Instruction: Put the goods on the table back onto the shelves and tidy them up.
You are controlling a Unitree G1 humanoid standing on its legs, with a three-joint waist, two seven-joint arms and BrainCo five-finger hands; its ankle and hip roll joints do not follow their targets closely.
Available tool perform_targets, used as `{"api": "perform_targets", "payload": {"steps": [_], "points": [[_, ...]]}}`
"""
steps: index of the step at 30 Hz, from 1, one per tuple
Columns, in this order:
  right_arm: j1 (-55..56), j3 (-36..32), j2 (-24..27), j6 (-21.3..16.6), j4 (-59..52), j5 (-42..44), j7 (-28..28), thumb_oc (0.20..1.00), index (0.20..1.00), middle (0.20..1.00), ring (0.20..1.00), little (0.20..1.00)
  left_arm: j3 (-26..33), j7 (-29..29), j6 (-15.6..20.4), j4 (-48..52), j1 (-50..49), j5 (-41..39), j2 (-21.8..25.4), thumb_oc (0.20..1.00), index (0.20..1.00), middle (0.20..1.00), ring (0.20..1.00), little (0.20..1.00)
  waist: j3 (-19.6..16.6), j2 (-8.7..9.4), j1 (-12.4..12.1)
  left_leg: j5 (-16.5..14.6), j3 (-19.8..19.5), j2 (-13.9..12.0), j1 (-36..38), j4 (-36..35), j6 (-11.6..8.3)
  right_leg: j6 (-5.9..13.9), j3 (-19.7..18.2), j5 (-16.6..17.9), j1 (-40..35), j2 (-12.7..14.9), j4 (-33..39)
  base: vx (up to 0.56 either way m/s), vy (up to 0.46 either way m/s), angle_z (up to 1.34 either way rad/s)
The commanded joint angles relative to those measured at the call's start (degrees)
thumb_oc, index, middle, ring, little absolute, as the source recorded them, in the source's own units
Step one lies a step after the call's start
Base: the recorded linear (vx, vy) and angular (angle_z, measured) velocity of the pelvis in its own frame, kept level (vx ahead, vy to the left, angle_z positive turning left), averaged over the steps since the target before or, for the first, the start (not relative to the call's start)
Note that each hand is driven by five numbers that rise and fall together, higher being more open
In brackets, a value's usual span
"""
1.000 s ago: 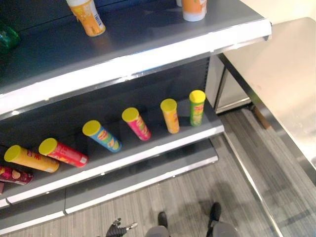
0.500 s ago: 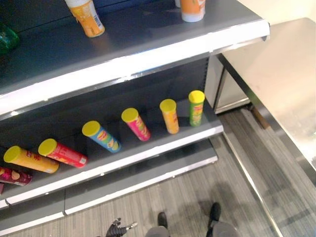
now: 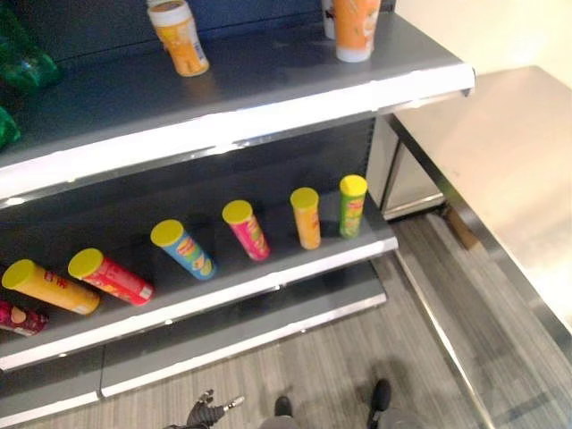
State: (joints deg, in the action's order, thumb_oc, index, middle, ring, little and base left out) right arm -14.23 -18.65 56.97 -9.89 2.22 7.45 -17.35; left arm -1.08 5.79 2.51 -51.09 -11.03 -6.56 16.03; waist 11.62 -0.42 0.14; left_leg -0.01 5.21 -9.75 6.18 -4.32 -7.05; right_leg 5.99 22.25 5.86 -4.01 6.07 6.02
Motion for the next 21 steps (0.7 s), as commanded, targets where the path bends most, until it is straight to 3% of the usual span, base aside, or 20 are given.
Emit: {"api": "perform_targets", "payload": {"steps": [1, 4, 6, 7, 9, 12, 15, 16, 21], "points": [[-4.95, 0.25, 3.53, -4.04, -1.84, 2.32, 0.81, 0.200, 0.200, 0.200, 0.200, 0.200, -0.66, -0.31, 1.65, 0.02, 2.64, -1.71, 4.73, 1.000, 1.000, 1.000, 1.000, 1.000, -0.76, 2.91, -2.25, 1.55, -4.25, -3.45, -4.48, 2.03, -5.36, 0.91, 1.26, -12.26, -3.54, -0.94, -1.18, -0.11, -0.052, 0.47], [-5.64, -0.06, 4.91, -4.09, -2.65, 1.93, 0.64, 0.200, 0.200, 0.200, 0.200, 0.200, -0.83, -0.23, 1.85, 0.07, 3.00, -2.13, 4.39, 1.000, 1.000, 1.000, 1.000, 1.000, -0.28, 3.34, -2.81, 2.47, -4.06, -4.52, -5.91, 2.53, -5.98, 0.99, 3.51, -12.22, -3.96, -0.70, -1.14, -0.08, 0.015, 0.39], [-5.10, -0.68, 6.01, -3.58, -3.43, 1.58, 0.66, 0.200, 0.200, 0.200, 0.200, 0.200, -0.78, -0.13, 1.86, -0.02, 3.51, -2.30, 4.35, 1.000, 1.000, 1.000, 1.000, 1.000, -0.08, 3.53, -2.55, 3.60, -1.29, -6.62, -6.56, 2.42, -6.33, 1.34, 5.19, -12.12, -4.17, 0.12, -1.32, -0.03, 0.160, 0.55], [-4.13, -1.44, 6.12, -3.27, -4.28, 1.23, 0.64, 0.200, 0.200, 0.200, 0.200, 0.200, -0.23, 0.09, 1.93, -0.06, 3.71, -2.27, 4.41, 1.000, 1.000, 1.000, 1.000, 1.000, -0.23, 3.58, -2.07, 4.34, 2.28, -8.37, -6.51, 2.17, -6.12, 1.90, 6.58, -11.65, -4.29, 1.31, -1.47, -0.01, 0.188, 0.58], [-3.41, -1.86, 5.99, -2.76, -4.60, 0.97, 0.85, 0.200, 0.200, 0.200, 0.200, 0.200, -0.04, 0.03, 1.94, -0.05, 3.47, -2.26, 4.31, 1.000, 1.000, 1.000, 1.000, 1.000, -0.59, 3.38, -2.01, 4.29, 3.20, -8.68, -6.12, 1.92, -5.99, 2.17, 6.96, -11.41, -4.49, 1.79, -1.46, 0.03, 0.220, 0.50], [-3.52, -2.26, 5.24, -2.29, -5.22, 0.91, 0.93, 0.200, 0.200, 0.200, 0.200, 0.200, -0.07, 0.17, 1.76, -1.52, 3.57, -0.96, 4.36, 1.000, 1.000, 1.000, 1.000, 1.000, -2.08, 2.59, -1.78, 2.90, 4.92, -6.71, -5.71, 1.38, -4.93, 3.67, 7.83, -9.59, -4.62, 4.37, -1.64, 0.09, 0.313, 0.25], [-4.24, -1.46, 4.21, -2.15, -5.62, 1.77, 1.38, 0.200, 0.200, 0.200, 0.200, 0.200, -0.02, 0.25, 1.51, -2.23, 3.80, -0.12, 4.86, 1.000, 1.000, 1.000, 1.000, 1.000, -2.59, 2.96, -1.89, 2.08, 5.07, -4.93, -5.55, 0.79, -4.17, 4.53, 7.48, -8.54, -3.88, 6.27, -2.07, 0.01, 0.242, 0.12], [-5.60, -0.30, 3.47, -2.21, -5.40, 2.80, 1.76, 0.200, 0.200, 0.200, 0.200, 0.200, -0.08, 0.56, 1.53, -2.81, 4.14, 0.36, 5.51, 1.000, 1.000, 1.000, 1.000, 1.000, -2.91, 3.60, -2.19, 1.01, 5.19, -3.27, -5.43, 0.39, -3.17, 5.53, 7.17, -7.33, -3.38, 8.02, -2.49, 0.02, 0.256, 0.16], [-8.62, 3.09, 2.99, -1.88, -4.98, 3.63, 2.26, 0.200, 0.200, 0.200, 0.200, 0.200, 0.84, 0.91, 1.57, -3.30, 4.45, -0.18, 6.52, 1.000, 1.000, 1.000, 1.000, 1.000, -2.79, 5.21, -2.83, -0.65, 5.11, 0.39, -5.85, 0.73, -0.78, 7.51, 6.08, -4.90, -2.07, 11.75, -3.46, 0.00, 0.254, 0.05]]}}
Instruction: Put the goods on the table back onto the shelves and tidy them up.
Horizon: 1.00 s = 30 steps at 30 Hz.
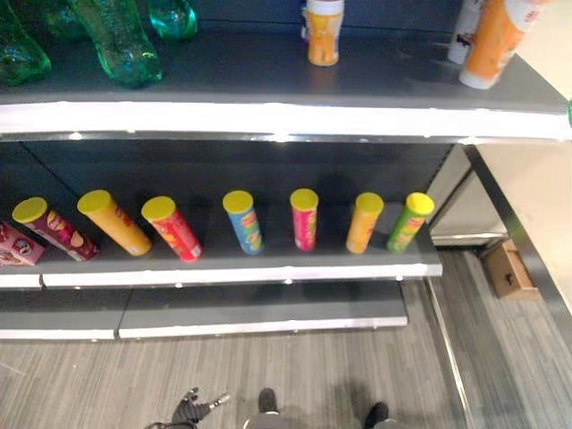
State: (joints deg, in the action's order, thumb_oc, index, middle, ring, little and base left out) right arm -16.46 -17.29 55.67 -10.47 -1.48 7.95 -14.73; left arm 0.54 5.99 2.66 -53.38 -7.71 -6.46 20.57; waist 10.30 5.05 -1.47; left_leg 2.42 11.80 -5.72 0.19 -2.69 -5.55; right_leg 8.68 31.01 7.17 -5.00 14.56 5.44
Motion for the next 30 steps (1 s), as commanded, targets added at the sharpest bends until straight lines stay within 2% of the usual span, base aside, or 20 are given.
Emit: {"api": "perform_targets", "payload": {"steps": [1, 3, 5, 6, 8, 10, 11, 13, 15, 17, 22, 25, 30], "points": [[-7.80, 3.18, 4.30, -1.11, -1.02, 3.23, 0.02, 0.200, 0.200, 0.200, 0.200, 0.200, -0.48, 1.05, 1.54, -1.57, 1.02, -0.41, 2.17, 1.000, 1.000, 1.000, 1.000, 1.000, -1.35, 0.29, -1.73, -3.71, -1.62, -1.84, 0.16, -1.09, -1.37, 5.64, -3.07, -4.93, -0.46, 4.93, -3.48, -0.01, 0.187, -0.03], [-8.90, 4.25, 4.43, -1.00, -0.91, 3.18, 0.15, 0.200, 0.200, 0.200, 0.200, 0.200, -0.32, 1.12, 1.53, -1.72, 0.93, -0.48, 2.32, 1.000, 1.000, 1.000, 1.000, 1.000, -1.23, 0.66, -2.00, -4.09, -1.68, -1.02, 0.08, -1.08, -0.90, 5.94, -3.29, -4.41, 0.00, 5.80, -3.96, -0.02, 0.253, 0.01], [-11.73, 7.37, 4.51, -0.83, -0.51, 2.82, 0.38, 0.200, 0.200, 0.200, 0.200, 0.200, 0.36, 1.48, 1.45, -2.82, 0.73, -0.49, 2.62, 1.000, 1.000, 1.000, 1.000, 1.000, -0.92, 1.28, -2.64, -4.97, -1.64, 0.90, 0.53, -1.39, 0.29, 6.32, -4.09, -2.62, 1.11, 7.79, -5.16, -0.02, 0.315, 0.03], [-12.87, 8.76, 4.52, -0.61, -0.66, 2.23, 0.49, 0.200, 0.200, 0.200, 0.200, 0.200, 0.80, 1.69, 1.47, -2.90, 0.59, -0.74, 2.95, 1.000, 1.000, 1.000, 1.000, 1.000, -0.60, 1.66, -2.99, -5.31, -1.46, 1.74, 0.88, -1.59, 0.75, 6.32, -4.40, -0.64, 1.75, 8.62, -6.05, -0.01, 0.220, -0.06], [-13.57, 9.47, 4.71, -0.46, -0.63, 2.02, 0.54, 0.200, 0.200, 0.200, 0.200, 0.200, 1.03, 1.67, 1.46, -2.53, 0.36, -0.83, 3.12, 1.000, 1.000, 1.000, 1.000, 1.000, -0.40, 1.73, -3.14, -5.46, -1.50, 2.04, 1.00, -1.76, 1.01, 6.32, -4.73, -0.14, 2.33, 9.00, -6.90, -0.01, 0.137, -0.11], [-13.67, 9.62, 5.45, -0.45, -1.70, 1.60, 0.65, 0.200, 0.200, 0.200, 0.200, 0.200, 0.92, 1.60, 1.41, -2.38, 0.89, -0.81, 4.13, 1.000, 1.000, 1.000, 1.000, 1.000, 0.45, 1.81, -2.61, -5.31, -2.20, 2.39, 0.97, -2.04, 1.53, 6.08, -7.56, -0.89, 3.88, 7.84, -9.54, 0.00, 0.100, -0.06], [-13.63, 9.56, 5.44, -0.44, -1.72, 1.60, 0.65, 0.200, 0.200, 0.200, 0.200, 0.200, 0.91, 1.60, 1.42, -2.40, 0.91, -0.81, 4.14, 1.000, 1.000, 1.000, 1.000, 1.000, 0.43, 1.82, -2.72, -5.33, -2.11, 2.37, 0.95, -2.04, 1.52, 6.07, -7.71, -0.99, 4.07, 7.86, -9.73, 0.00, 0.042, 0.10], [-13.39, 8.92, 6.25, -0.44, -2.75, 1.47, 0.71, 0.200, 0.200, 0.200, 0.200, 0.200, 0.61, 1.57, 1.61, -2.25, 2.02, -0.83, 4.87, 1.000, 1.000, 1.000, 1.000, 1.000, 0.79, 1.62, -1.69, -5.00, -2.78, 2.41, 0.67, -2.31, 1.79, 5.41, -12.82, -2.81, 6.24, 4.56, -8.71, 0.01, 0.037, 0.09], [-13.43, 8.82, 6.58, -1.13, -3.66, 2.12, 0.84, 0.200, 0.200, 0.200, 0.200, 0.200, 0.42, 1.44, 1.78, -2.28, 2.90, -1.03, 5.48, 1.000, 1.000, 1.000, 1.000, 1.000, 1.24, 1.40, -1.10, -4.89, -3.16, 2.46, 1.04, -2.31, 1.80, 5.09, -15.37, -4.28, 7.39, 2.51, -7.55, 0.01, 0.006, 0.07], [-14.00, 9.01, 6.53, -1.74, -4.46, 3.04, 1.53, 0.200, 0.200, 0.200, 0.200, 0.200, 0.30, 1.63, 1.95, -2.13, 3.29, -0.86, 5.48, 1.000, 1.000, 1.000, 1.000, 1.000, 0.96, 1.65, -0.94, -4.60, -4.23, 2.87, 0.78, -2.20, 1.82, 5.79, -16.88, -4.38, 6.18, 1.55, -5.77, 0.03, -0.062, 0.21], [-19.02, 14.26, 8.27, -2.11, -2.34, 4.90, 2.89, 0.200, 0.200, 0.200, 0.200, 0.200, -0.69, 1.32, 2.18, -2.06, 3.19, -0.97, 4.82, 1.000, 1.000, 1.000, 1.000, 1.000, 0.05, 2.46, -1.49, -4.65, -4.34, 2.54, 0.84, -1.98, 1.30, 5.88, -16.10, -4.13, 4.52, 1.15, -3.67, 0.02, -0.068, 0.05], [-22.67, 18.43, 10.24, -1.92, 0.96, 6.73, 4.17, 0.200, 0.200, 0.200, 0.200, 0.200, -1.54, 1.35, 1.97, -2.51, 2.81, -0.99, 4.24, 1.000, 1.000, 1.000, 1.000, 1.000, -0.59, 3.15, -2.19, -4.42, -5.35, 1.72, 0.49, -1.81, 0.46, 5.51, -14.20, -5.11, 3.19, 0.74, -3.19, 0.02, -0.095, 0.08], [-25.57, 21.52, 11.58, -1.95, 4.15, 7.95, 4.78, 0.200, 0.200, 0.200, 0.200, 0.200, -1.57, 1.40, 1.78, -3.69, 2.41, -1.48, 4.07, 1.000, 1.000, 1.000, 1.000, 1.000, -0.84, 3.79, -2.88, -4.05, -6.41, 1.12, -0.02, -1.66, -0.29, 5.23, -11.78, -5.69, 2.04, 0.61, -2.98, 0.02, -0.077, 0.30]]}}
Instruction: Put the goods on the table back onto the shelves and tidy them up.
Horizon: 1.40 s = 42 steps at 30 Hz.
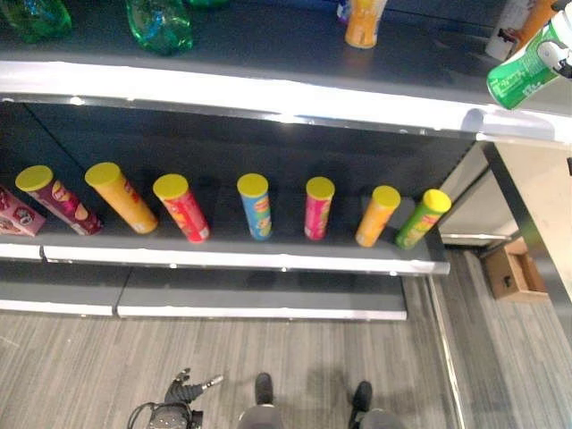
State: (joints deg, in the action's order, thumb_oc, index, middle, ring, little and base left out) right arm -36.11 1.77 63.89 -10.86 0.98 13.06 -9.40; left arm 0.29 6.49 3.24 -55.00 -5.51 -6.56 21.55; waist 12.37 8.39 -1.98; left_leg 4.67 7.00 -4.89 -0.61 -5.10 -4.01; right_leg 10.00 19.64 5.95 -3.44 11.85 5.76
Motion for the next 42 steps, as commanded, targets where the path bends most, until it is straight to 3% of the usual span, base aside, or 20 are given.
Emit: {"api": "perform_targets", "payload": {"steps": [1, 8, 13, 24, 31, 42], "points": [[-7.12, 3.74, 3.98, -1.30, 2.75, 2.47, -0.50, 0.200, 0.200, 0.200, 0.200, 0.200, -1.19, 0.93, 1.07, -2.58, 0.10, -1.57, 3.17, 1.000, 1.000, 1.000, 1.000, 1.000, -2.89, 0.70, -2.76, -6.10, -1.93, 0.17, 0.56, 0.78, -2.00, 3.81, 0.14, -4.60, 0.31, 3.27, -3.34, 0.01, -0.076, 0.25], [-21.95, 19.36, 7.52, 1.46, 12.69, -4.22, -0.70, 0.200, 0.200, 0.200, 0.200, 0.200, -0.95, 1.30, 0.96, -4.12, -0.80, -3.42, 3.06, 1.000, 1.000, 1.000, 1.000, 1.000, -3.46, 0.99, -5.59, -5.33, -4.30, -0.21, -0.26, 0.68, -3.02, 3.23, 4.18, -5.42, -1.93, 3.24, -3.04, 0.03, -0.071, 0.26], [-25.33, 22.78, 6.53, 2.43, 16.14, -6.80, -1.12, 0.200, 0.200, 0.200, 0.200, 0.200, -0.71, 0.94, 1.31, -3.48, -1.25, -5.69, 2.18, 1.000, 1.000, 1.000, 1.000, 1.000, -3.51, 0.07, -6.91, -5.20, -5.39, -0.04, -0.45, 0.66, -3.20, 3.10, 5.92, -5.63, -2.87, 3.34, -2.86, 0.03, -0.035, 0.21], [-22.95, 21.63, 5.77, 2.73, 16.41, -7.04, -0.59, 0.200, 0.200, 0.200, 0.200, 0.200, -0.74, 1.21, 1.76, -2.16, -1.86, -7.86, 0.98, 1.000, 1.000, 1.000, 1.000, 1.000, -3.73, -1.37, -7.92, -4.76, -7.23, 0.85, -1.08, 0.36, -3.11, 3.39, 9.08, -5.17, -4.16, 3.82, -2.36, 0.02, -0.002, 0.17], [-17.72, 18.71, 6.16, 2.00, 11.18, -6.36, 0.53, 0.200, 0.200, 0.200, 0.200, 0.200, -0.45, 1.17, 1.77, -1.57, -1.81, -7.62, 0.47, 1.000, 1.000, 1.000, 1.000, 1.000, -3.43, -0.90, -7.31, -5.00, -6.80, 0.72, -1.05, 0.39, -2.93, 3.42, 9.02, -5.11, -3.94, 3.95, -2.45, 0.00, 0.004, 0.02], [-15.20, 19.54, 7.95, 1.56, 8.64, -6.96, 2.46, 0.200, 0.200, 0.200, 0.200, 0.200, 0.09, 0.97, 1.69, -2.12, -1.58, -7.16, 0.73, 1.000, 1.000, 1.000, 1.000, 1.000, -2.92, 0.56, -6.74, -5.18, -6.14, 0.39, -1.26, 0.28, -3.01, 3.40, 8.44, -4.92, -3.24, 3.78, -2.36, 0.00, 0.002, -0.02]]}}
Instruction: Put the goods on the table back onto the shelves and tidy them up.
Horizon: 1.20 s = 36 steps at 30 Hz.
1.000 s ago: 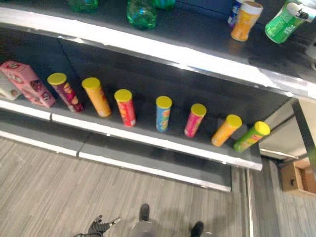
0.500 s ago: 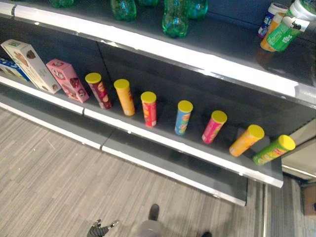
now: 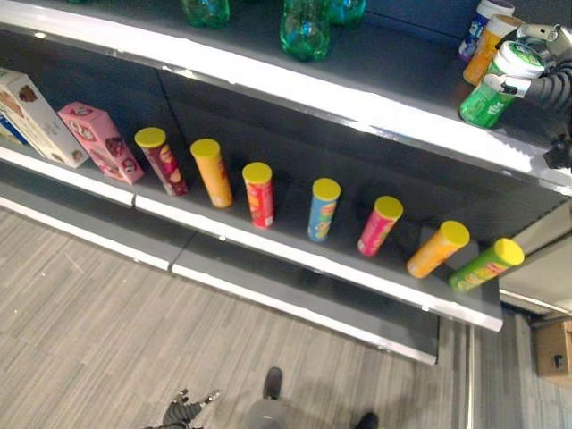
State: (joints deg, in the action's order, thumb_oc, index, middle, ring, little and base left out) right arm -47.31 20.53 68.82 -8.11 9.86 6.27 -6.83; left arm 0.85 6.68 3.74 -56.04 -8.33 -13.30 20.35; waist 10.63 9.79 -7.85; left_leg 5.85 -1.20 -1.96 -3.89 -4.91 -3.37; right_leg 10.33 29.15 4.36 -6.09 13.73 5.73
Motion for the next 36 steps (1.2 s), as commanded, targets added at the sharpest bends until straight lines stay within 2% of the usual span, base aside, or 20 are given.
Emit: {"api": "perform_targets", "payload": {"steps": [1, 12, 30, 31, 32, 33, 36], "points": [[-4.22, 0.97, 3.01, -1.16, 0.03, -0.35, -0.20, 0.200, 0.200, 0.200, 0.200, 0.200, -0.40, 0.77, 1.19, -1.16, 1.18, -0.40, 1.90, 1.000, 1.000, 1.000, 1.000, 1.000, -1.14, -0.78, -0.86, -6.37, 2.12, -2.56, 2.00, 0.08, -3.66, 3.06, -1.12, -3.32, -0.54, 1.89, -2.29, 0.00, 0.000, 0.00], [-9.52, 6.91, 3.42, -0.64, 4.51, -2.26, -0.29, 0.200, 0.200, 0.200, 0.200, 0.200, 0.32, 1.28, 1.43, -4.20, 2.07, -0.66, 2.48, 1.000, 1.000, 1.000, 1.000, 1.000, -0.74, 0.12, -0.66, -6.19, 2.23, -2.64, 1.64, -0.09, -3.84, 2.98, -1.19, -3.17, -0.07, 1.79, -2.10, 0.00, 0.004, -0.01], [-8.98, 7.54, 3.10, -0.72, 5.23, -1.97, 0.36, 0.200, 0.200, 0.200, 0.200, 0.200, 1.01, 1.44, 1.19, -7.62, 2.94, 0.25, 3.00, 1.000, 1.000, 1.000, 1.000, 1.000, -0.61, 1.11, 0.39, -6.69, 2.71, -2.55, 2.10, -0.09, -3.74, 2.89, -1.76, -3.04, 0.12, 1.75, -2.09, 0.00, 0.000, 0.00], [-8.82, 7.36, 2.98, -0.75, 5.23, -1.90, 0.35, 0.460, 0.460, 0.460, 0.460, 0.460, 1.04, 1.49, 1.18, -7.67, 2.84, 0.37, 2.98, 1.000, 1.000, 1.000, 1.000, 1.000, -0.62, 1.10, 0.49, -6.75, 2.78, -2.58, 2.20, -0.09, -3.71, 2.91, -1.87, -3.03, 0.10, 1.74, -2.09, 0.00, 0.000, 0.00], [-8.77, 7.32, 2.98, -0.74, 5.21, -1.90, 0.35, 0.922, 0.922, 0.922, 0.922, 0.922, 1.04, 1.49, 1.18, -7.67, 2.84, 0.37, 3.00, 1.000, 1.000, 1.000, 1.000, 1.000, -0.62, 1.10, 0.48, -6.75, 2.78, -2.58, 2.21, -0.09, -3.71, 2.91, -1.88, -3.03, 0.09, 1.74, -2.09, 0.00, 0.000, 0.00], [-8.55, 7.18, 2.98, -0.71, 5.27, -2.00, 0.31, 1.000, 1.000, 1.000, 1.000, 1.000, 1.07, 1.49, 1.15, -7.69, 2.79, 0.43, 3.00, 1.000, 1.000, 1.000, 1.000, 1.000, -0.65, 1.12, 0.55, -6.77, 2.89, -2.61, 2.28, -0.09, -3.68, 2.91, -1.96, -3.02, 0.16, 1.74, -2.09, 0.00, 0.000, 0.00], [-8.30, 7.09, 2.84, -0.74, 5.24, -2.16, 0.29, 1.000, 1.000, 1.000, 1.000, 1.000, 1.05, 1.55, 1.16, -7.65, 2.80, 0.48, 2.95, 1.000, 1.000, 1.000, 1.000, 1.000, -0.57, 1.14, 0.58, -6.82, 2.96, -2.62, 2.38, -0.09, -3.65, 2.92, -1.95, -3.03, 0.14, 1.77, -2.10, 0.00, 0.005, -0.03]]}}
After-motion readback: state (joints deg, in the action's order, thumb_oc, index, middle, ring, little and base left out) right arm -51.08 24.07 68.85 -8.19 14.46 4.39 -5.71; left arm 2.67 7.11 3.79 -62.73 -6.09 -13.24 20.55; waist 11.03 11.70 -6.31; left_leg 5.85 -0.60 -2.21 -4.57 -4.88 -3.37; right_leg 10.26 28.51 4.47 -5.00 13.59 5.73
